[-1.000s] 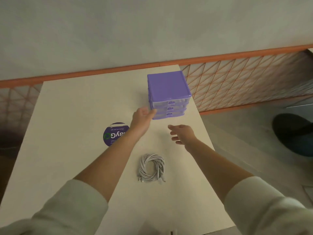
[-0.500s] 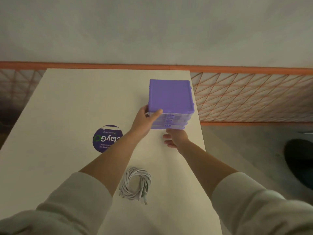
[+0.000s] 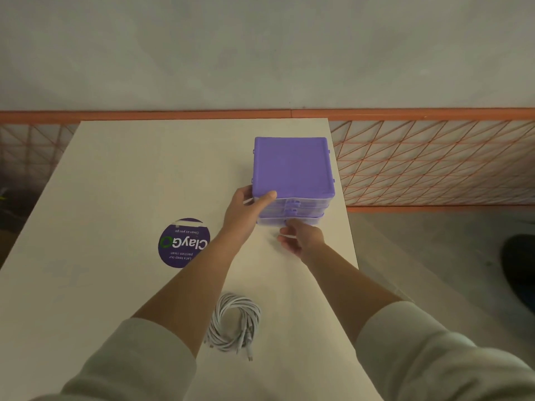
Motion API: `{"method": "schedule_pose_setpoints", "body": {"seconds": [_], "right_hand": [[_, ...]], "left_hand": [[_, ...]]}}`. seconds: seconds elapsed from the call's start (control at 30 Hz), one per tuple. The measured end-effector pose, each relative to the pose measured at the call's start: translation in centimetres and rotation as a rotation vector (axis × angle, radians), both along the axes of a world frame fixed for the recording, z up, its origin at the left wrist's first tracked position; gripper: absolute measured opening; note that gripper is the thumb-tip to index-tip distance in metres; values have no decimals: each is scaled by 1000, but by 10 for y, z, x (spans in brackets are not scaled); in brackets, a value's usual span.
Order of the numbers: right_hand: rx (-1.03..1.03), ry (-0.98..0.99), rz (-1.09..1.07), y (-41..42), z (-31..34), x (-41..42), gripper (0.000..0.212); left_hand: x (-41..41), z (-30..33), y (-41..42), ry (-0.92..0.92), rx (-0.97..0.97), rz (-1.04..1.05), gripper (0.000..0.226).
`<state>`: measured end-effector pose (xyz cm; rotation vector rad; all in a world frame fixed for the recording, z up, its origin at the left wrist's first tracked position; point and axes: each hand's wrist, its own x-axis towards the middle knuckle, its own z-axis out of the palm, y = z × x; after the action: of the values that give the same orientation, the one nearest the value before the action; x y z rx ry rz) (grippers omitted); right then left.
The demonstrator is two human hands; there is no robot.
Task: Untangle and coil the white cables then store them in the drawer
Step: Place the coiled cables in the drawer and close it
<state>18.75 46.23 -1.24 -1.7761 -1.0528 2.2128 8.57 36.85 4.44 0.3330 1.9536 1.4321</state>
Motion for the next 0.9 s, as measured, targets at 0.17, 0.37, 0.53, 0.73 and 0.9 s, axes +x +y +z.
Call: {"method": "schedule_pose_setpoints", "body": {"seconds": [0.17,0.37,0.53,0.73,0.9], "right_hand": [[31,-10,65,-18,2,26,16],[125,-66,-62,-24,3,49,41],[308,-114,-59,-11,8,48,57],[289,-99,-93,-28,3,67,41],[337,-113,-133,-46,-3,89,22]], "left_hand": [[-5,0,-3,-3,0,-33,54],[-9,7,-4,-39,7,-105,27],[-6,13,-4,-13,13,-134,7],[-5,14,-4,6,15,-152,4],[-4,16,-5,31,5,-166,14]]}}
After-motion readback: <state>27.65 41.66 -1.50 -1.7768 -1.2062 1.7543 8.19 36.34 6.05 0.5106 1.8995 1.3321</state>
